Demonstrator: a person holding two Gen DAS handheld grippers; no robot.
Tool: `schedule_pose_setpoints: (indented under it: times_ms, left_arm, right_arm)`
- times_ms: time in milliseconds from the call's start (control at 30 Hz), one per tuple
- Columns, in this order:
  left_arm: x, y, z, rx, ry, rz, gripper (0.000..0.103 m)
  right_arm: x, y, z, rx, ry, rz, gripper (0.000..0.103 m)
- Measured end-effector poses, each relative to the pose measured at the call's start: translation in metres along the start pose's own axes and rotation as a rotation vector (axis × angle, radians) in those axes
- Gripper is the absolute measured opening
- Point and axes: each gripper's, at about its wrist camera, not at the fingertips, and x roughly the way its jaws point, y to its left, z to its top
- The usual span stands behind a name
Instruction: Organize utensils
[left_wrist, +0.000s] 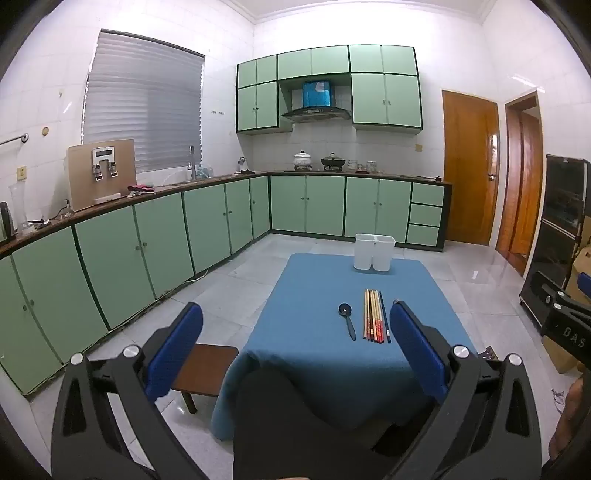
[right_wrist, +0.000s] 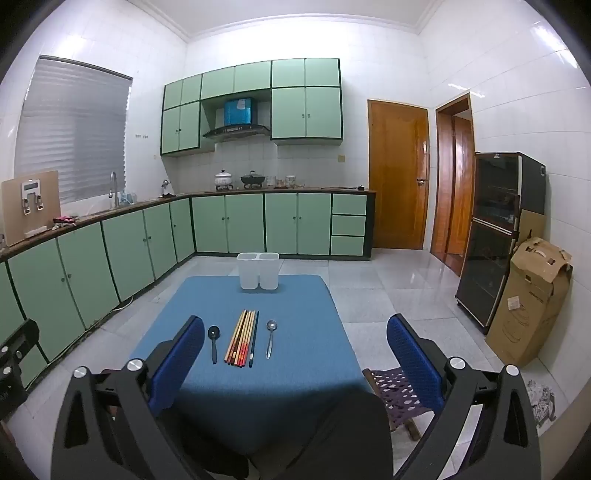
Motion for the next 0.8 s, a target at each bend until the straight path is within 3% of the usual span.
schedule_pose_setpoints:
  times_ms: [433, 800]
  left_arm:
    - [-0.006, -0.003, 0.012, -0.013, -0.015, 0.000, 0.098]
    - [-0.009, 0.001, -0.003, -0.028, -0.027, -0.002, 0.098]
  right_arm:
    - [-0.006, -0.002, 0.002, 0.008, -0.041, -0.010, 0.097]
    - [-0.015, 0.000, 0.004, 0.008, -0.071, -0.017, 0.097]
